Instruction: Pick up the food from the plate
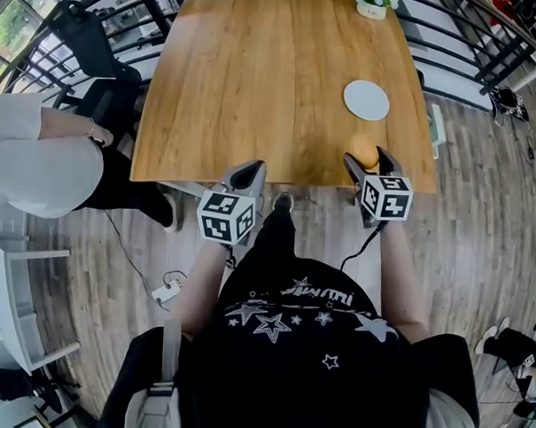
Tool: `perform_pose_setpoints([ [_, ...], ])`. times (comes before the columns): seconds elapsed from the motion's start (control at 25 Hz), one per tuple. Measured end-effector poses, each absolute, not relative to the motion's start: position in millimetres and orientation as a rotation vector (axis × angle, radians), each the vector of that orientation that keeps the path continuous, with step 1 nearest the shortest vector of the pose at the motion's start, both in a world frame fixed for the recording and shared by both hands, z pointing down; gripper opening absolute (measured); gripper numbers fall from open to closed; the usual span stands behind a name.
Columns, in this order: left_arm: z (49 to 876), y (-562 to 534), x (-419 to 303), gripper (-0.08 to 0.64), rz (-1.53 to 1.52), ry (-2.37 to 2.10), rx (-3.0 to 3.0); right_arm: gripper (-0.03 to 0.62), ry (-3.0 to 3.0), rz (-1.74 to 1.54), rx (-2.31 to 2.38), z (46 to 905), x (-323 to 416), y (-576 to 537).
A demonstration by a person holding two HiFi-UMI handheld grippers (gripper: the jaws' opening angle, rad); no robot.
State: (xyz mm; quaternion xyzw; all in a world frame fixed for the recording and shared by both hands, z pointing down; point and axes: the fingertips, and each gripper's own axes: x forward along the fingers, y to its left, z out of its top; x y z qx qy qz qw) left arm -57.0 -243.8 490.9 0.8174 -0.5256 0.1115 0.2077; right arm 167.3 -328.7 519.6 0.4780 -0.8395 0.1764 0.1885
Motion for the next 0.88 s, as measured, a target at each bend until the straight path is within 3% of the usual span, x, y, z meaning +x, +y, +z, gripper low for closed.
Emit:
perform_pose_setpoints([
  [0.88, 498, -150, -75, 0.002, 0.343, -1.514, 2.209, 0.36, -2.409, 0.586, 1.244, 535, 139, -243],
])
